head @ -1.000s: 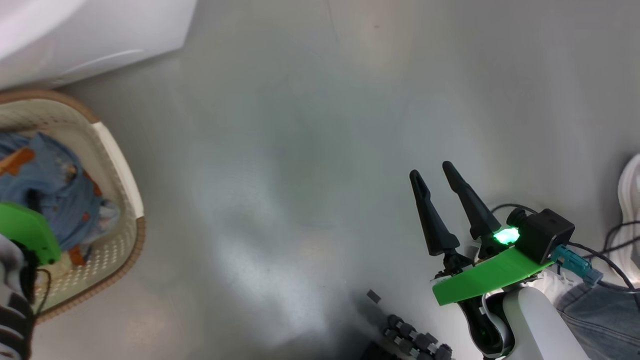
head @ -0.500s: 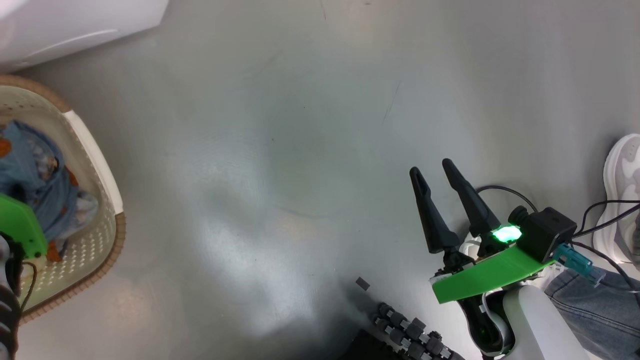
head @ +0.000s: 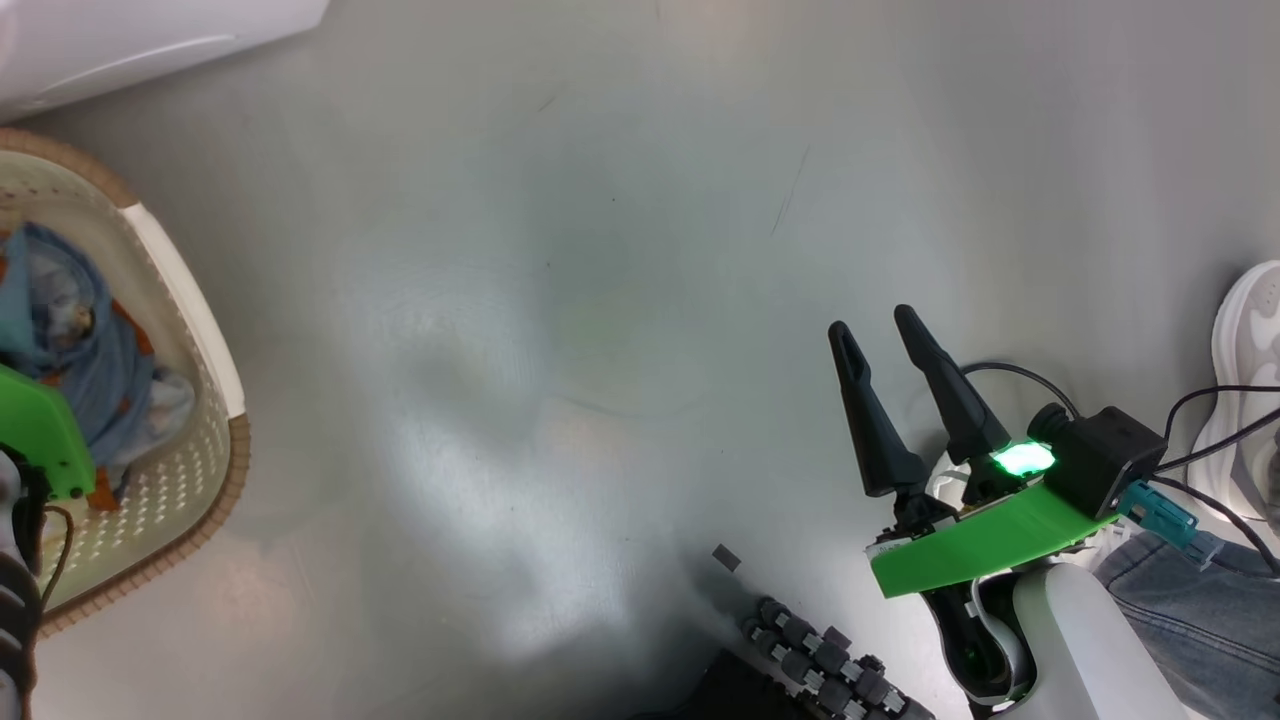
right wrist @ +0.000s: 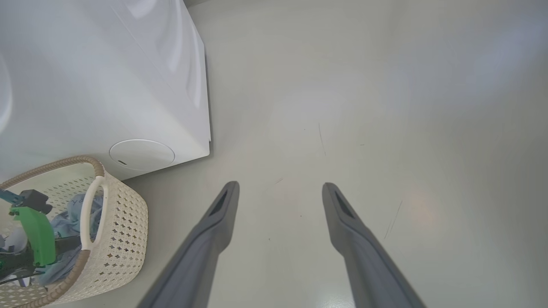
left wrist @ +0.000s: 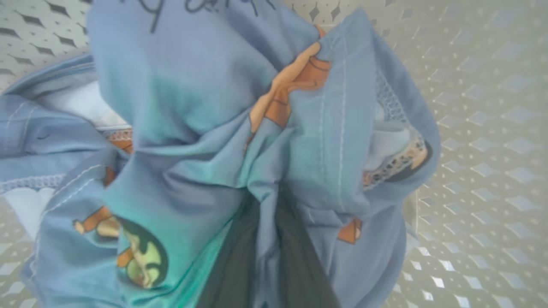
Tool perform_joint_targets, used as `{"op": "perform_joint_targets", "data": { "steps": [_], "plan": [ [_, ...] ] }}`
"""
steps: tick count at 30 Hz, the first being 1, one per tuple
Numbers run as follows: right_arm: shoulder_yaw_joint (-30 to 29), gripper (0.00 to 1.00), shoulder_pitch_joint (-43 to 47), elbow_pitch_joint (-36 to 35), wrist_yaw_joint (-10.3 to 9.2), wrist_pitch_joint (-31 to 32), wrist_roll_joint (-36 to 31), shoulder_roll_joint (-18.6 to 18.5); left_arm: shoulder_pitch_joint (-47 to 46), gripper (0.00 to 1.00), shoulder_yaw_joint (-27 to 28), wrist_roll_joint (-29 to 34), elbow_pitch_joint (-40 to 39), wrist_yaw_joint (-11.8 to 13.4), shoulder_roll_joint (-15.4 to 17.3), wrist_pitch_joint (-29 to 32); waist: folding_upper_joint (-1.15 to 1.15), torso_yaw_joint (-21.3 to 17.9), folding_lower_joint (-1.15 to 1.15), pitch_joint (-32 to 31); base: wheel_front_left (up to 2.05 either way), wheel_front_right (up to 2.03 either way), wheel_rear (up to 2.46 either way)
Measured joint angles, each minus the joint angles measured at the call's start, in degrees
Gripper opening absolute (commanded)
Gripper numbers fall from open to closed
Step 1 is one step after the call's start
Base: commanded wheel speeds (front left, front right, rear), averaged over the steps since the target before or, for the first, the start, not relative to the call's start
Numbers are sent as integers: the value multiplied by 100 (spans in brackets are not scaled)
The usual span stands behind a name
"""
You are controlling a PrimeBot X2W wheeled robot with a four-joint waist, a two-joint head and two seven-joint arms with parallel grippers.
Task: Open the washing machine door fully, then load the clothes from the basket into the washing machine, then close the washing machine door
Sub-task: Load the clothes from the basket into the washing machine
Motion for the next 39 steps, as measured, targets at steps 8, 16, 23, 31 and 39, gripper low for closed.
{"op": "perform_joint_targets", "data": {
  "steps": [8, 16, 23, 31, 39],
  "plan": [
    [-8, 100, -73, 16, 0, 0, 0, -15, -4, 0, -15, -101, 10, -81, -97, -223, 0, 113, 0, -11, 0, 0, 0],
    [-111, 100, -73, 13, 0, 0, -2, -119, 37, 0, -56, -179, -12, -220, -471, -709, 0, 376, 0, -236, 0, 0, 0],
    [-143, 100, -71, 12, 0, 0, -10, -258, 309, 0, -55, -286, -121, -320, -755, -950, 0, 665, 0, -590, 0, 0, 0],
    [-191, 100, -30, 19, 0, 0, -51, -389, 887, 0, 85, -494, -586, -376, -946, -999, 0, 971, 0, -1163, 0, 0, 0],
    [-232, 100, 371, 94, 0, 1, -156, -433, 1886, 0, 342, -550, -1585, -349, -1133, -1001, 0, 1241, 0, -1866, 0, 0, 0]
  ]
}}
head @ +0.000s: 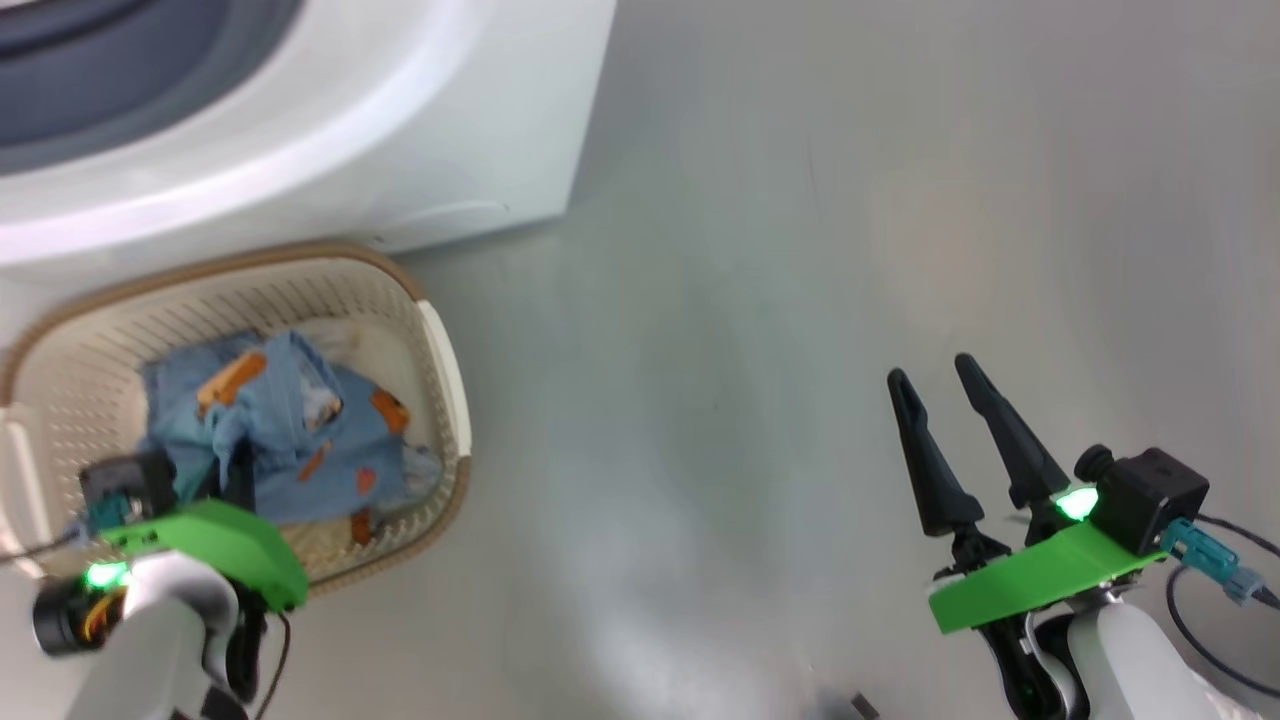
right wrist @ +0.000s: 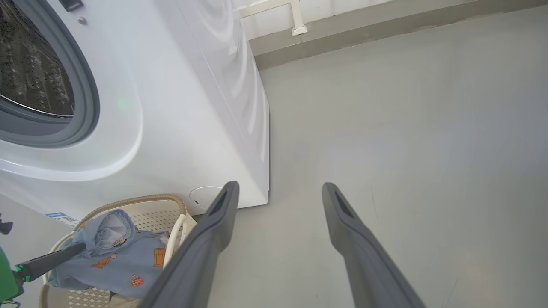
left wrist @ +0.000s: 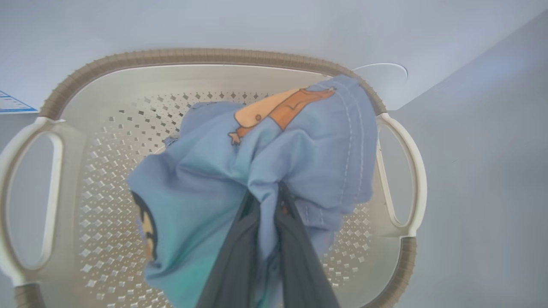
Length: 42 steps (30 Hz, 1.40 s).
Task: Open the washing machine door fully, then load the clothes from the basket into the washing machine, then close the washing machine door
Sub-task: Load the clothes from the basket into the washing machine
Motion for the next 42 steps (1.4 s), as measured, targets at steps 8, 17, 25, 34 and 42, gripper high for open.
{"op": "perform_joint_targets", "data": {
  "steps": [8, 17, 25, 34, 42],
  "plan": [
    [-91, 100, 442, 63, 0, 0, -36, -86, 989, 0, 276, 1, -884, 8, -174, 0, 0, 239, 0, -764, 0, 0, 0],
    [-241, 100, 927, 107, 0, 0, -121, -164, 2024, 0, 523, 57, -1841, 7, -367, 1, 0, 535, 0, -1610, 0, 0, 0],
    [-297, 100, 1335, 116, 0, 0, -202, -229, 2826, 0, 681, 167, -2829, -9, -560, 1, 0, 802, 0, -2284, 0, 0, 0],
    [-471, 100, 1817, 134, 0, 0, -385, -247, 3719, 0, 867, 388, -3741, -59, -678, 0, 0, 1043, 0, -3061, 0, 0, 0],
    [-592, 100, 1947, 24, 0, 0, -479, -303, 4205, 0, 1007, 375, -4348, -51, -695, 0, 0, 1118, 0, -3476, 0, 0, 0]
  ]
}}
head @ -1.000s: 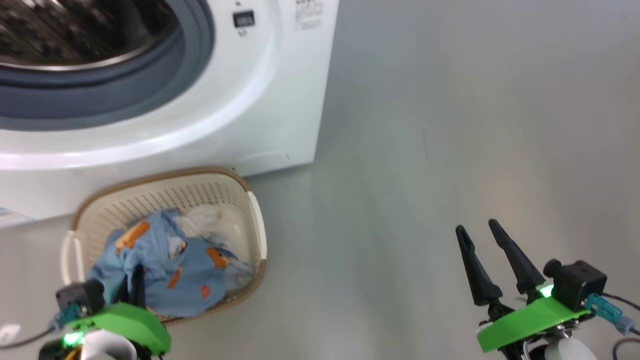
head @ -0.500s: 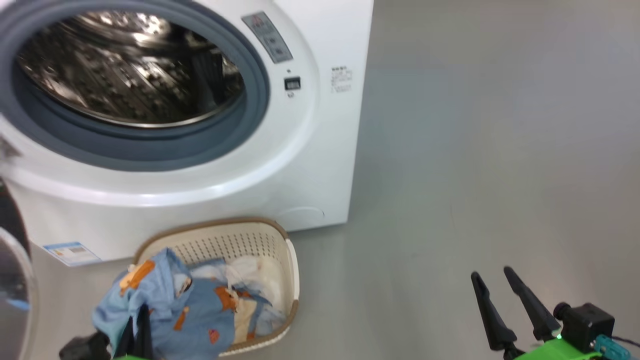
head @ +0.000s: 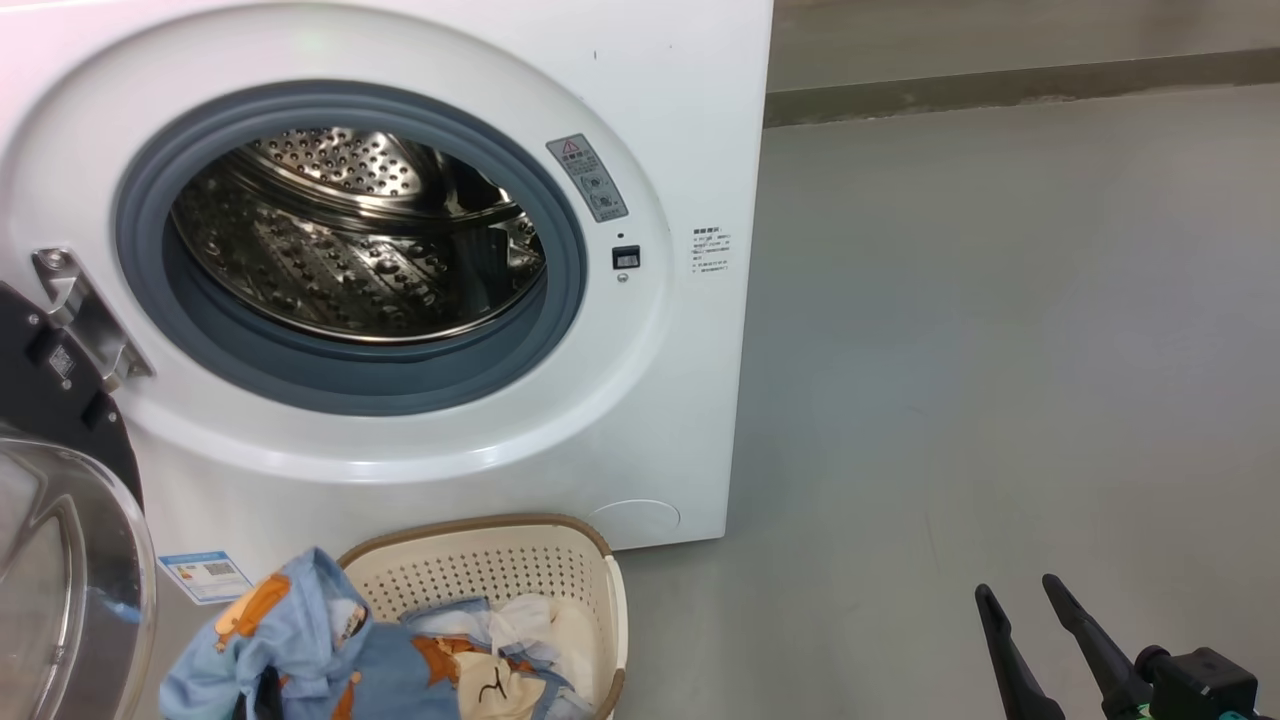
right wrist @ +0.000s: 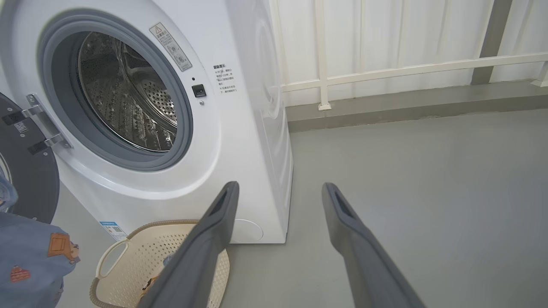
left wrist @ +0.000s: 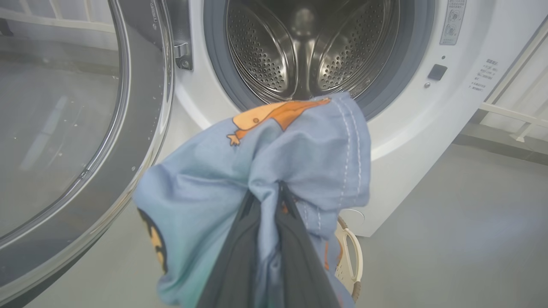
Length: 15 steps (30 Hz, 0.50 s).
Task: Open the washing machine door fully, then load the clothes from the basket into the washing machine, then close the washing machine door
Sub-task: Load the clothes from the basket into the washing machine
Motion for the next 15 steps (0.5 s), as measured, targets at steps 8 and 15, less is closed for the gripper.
{"op": "perform_joint_targets", "data": {
  "steps": [8, 15],
  "plan": [
    [-27, 100, 3, -4, 0, 0, -8, 13, 57, 0, -36, 0, -90, 8, 0, 0, 0, -41, 0, 27, 0, 0, 0],
    [-29, 100, 3, -3, 0, 0, -8, 34, 57, 0, -59, 0, -109, 8, 0, 0, 0, -50, 0, 36, 0, 0, 0]
  ]
}}
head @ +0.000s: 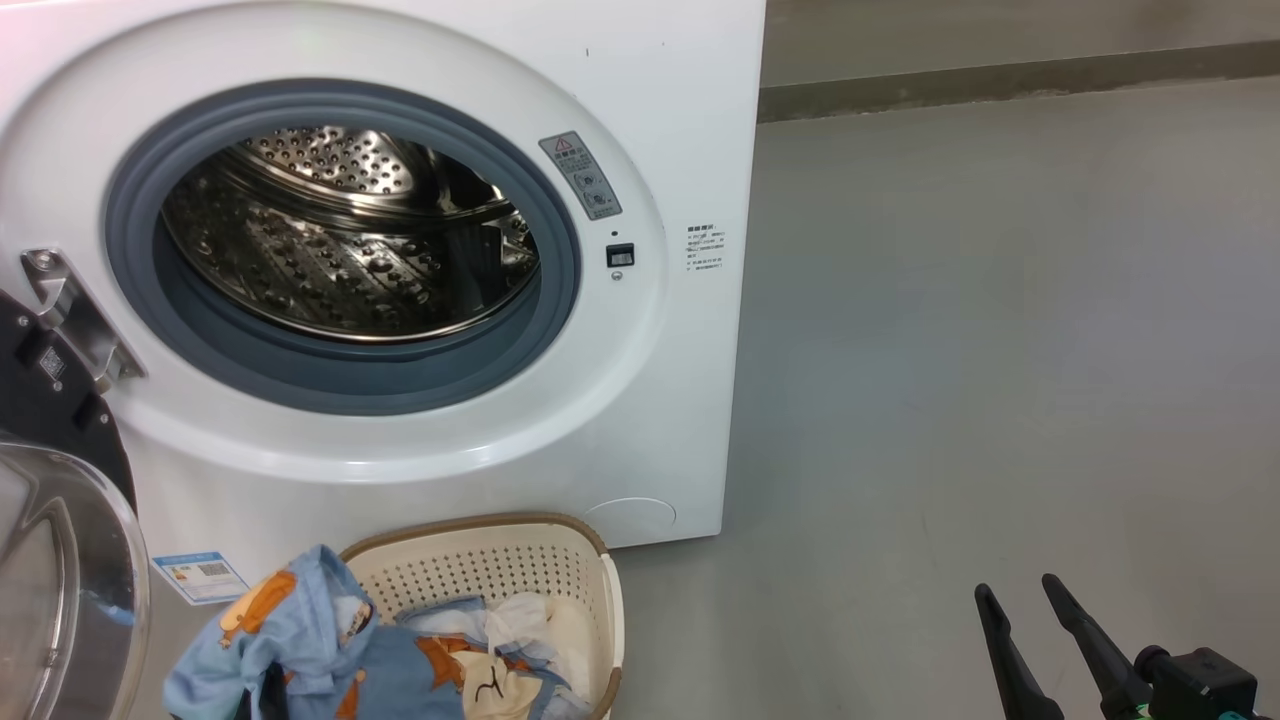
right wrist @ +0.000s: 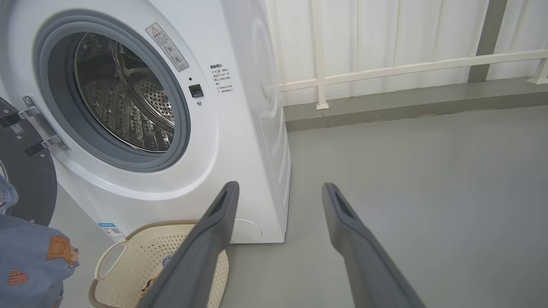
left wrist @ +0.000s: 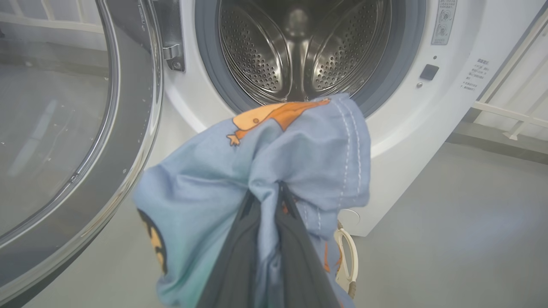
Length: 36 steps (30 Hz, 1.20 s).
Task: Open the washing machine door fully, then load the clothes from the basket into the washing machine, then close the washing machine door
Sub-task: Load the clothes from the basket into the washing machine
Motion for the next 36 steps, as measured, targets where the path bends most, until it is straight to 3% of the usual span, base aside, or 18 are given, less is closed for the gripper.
{"op": "perform_joint_targets", "data": {
  "steps": [36],
  "plan": [
    [158, 100, -1, 0, 0, 0, -23, 27, -77, 0, -244, 31, -270, 33, 1, 0, 0, -194, 0, 70, 0, 0, 0]
  ]
}}
